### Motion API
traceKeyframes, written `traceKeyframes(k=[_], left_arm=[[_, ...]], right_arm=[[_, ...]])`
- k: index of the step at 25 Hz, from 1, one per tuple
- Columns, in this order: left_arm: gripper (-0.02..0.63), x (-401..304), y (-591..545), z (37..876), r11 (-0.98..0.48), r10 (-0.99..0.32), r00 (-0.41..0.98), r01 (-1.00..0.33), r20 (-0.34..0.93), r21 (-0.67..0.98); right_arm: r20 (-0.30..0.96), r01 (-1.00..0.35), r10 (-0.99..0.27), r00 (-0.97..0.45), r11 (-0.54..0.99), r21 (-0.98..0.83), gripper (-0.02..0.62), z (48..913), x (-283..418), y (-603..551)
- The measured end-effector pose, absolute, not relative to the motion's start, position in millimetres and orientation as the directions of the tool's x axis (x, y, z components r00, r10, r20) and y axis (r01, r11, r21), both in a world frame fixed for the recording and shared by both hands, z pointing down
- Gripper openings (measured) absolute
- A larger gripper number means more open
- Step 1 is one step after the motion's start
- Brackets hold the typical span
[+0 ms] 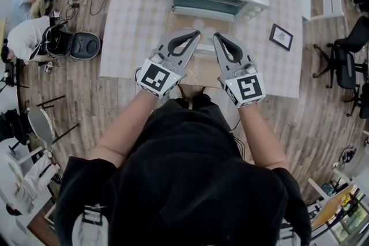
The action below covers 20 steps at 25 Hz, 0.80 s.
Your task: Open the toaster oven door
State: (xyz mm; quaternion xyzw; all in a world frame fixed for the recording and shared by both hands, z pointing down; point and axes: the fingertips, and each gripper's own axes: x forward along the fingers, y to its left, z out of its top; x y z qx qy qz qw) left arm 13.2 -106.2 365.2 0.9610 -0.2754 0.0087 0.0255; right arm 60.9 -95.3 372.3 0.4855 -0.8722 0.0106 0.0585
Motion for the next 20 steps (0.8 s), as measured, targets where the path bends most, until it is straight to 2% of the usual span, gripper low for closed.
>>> traceKeyframes(k=[3, 11, 15, 20], left_arm=[[0.015, 16.3, -102.6, 362.8, -0.846, -0.526, 0.849, -0.529, 0.058, 0.065], [0.015, 18.0, -105.1, 351.1, -0.851, -0.525, 0.851, -0.525, 0.003, -0.014], [0.015, 18.1, -104.6, 351.2, -0.849, -0.526, 0.849, -0.527, 0.041, 0.027], [0.015, 18.5, -104.3, 348.2, -0.855, -0.518, 0.855, -0.518, 0.02, -0.015]], right_arm=[[0.105, -0.842, -0.84, -0.532, 0.538, 0.038, 0.018, 367.2, 62.1, -93.6], [0.091, -0.827, -0.826, -0.556, 0.561, 0.039, 0.017, 358.5, 63.4, -95.1], [0.091, -0.828, -0.826, -0.557, 0.561, 0.023, 0.017, 358.1, 66.6, -96.7], [0.087, -0.827, -0.825, -0.559, 0.562, 0.014, 0.017, 357.7, 71.8, -93.3]])
